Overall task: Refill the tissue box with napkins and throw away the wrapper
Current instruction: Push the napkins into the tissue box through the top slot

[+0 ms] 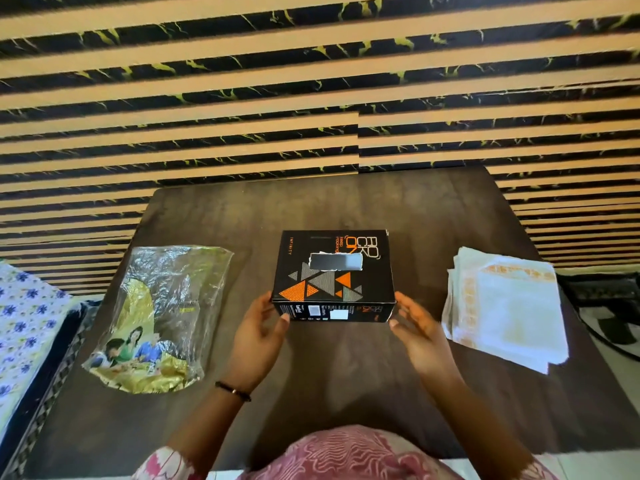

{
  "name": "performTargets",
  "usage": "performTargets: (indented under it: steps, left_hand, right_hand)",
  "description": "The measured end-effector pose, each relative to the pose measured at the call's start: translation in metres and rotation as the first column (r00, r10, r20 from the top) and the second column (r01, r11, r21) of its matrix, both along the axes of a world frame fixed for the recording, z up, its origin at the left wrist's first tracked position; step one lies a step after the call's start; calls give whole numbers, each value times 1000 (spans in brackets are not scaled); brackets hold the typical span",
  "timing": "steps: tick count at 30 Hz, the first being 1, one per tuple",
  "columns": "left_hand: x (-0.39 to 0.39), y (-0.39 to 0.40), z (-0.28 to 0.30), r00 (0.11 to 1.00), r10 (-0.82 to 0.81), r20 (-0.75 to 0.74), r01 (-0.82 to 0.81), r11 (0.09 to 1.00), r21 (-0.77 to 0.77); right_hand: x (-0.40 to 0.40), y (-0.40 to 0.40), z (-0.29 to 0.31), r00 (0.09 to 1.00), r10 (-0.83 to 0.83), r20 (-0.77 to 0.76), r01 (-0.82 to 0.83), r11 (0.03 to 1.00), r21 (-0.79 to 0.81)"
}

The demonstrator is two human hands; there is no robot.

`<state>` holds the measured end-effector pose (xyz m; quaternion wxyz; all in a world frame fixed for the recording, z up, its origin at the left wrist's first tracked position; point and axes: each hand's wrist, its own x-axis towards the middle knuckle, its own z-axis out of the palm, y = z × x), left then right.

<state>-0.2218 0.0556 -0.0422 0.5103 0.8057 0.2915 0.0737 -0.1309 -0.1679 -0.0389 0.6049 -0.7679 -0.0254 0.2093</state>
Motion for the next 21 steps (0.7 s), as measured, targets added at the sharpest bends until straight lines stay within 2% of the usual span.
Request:
performTargets:
  steps: [4,7,10,13,16,18,21]
  left_hand:
    - [-16,-9,-1,999,3,-35,0,996,89]
    - [-7,-15,7,1000,28,-5,-24,937,349]
    - [29,-32,22,987,-128,96,61,856,513]
    - [73,-50,23,945,-325,-45,273,703,656]
    - [100,-63,12,873,-412,-260,466,548,695]
    - [104,-67,2,852,-399,-339,514,510,690]
    - [102,-68,-4,852,-375,-364,516,497,698]
  right_hand:
    - [-12,-17,-3,999,29,34,-29,999,-24]
    - [-8,-22,-4,999,35,42,-34,999,-30]
    - [2,-22,-1,999,34,32,-33,999,-18]
    - [17,-17,8,999,23,32,-23,1000,-9]
    - [41,-6,19,997,46,64,-42,997,-66]
    - [60,2,25,990,95,106,-80,987,-138]
    - [85,12,29,976,168,142,-133,964,-229]
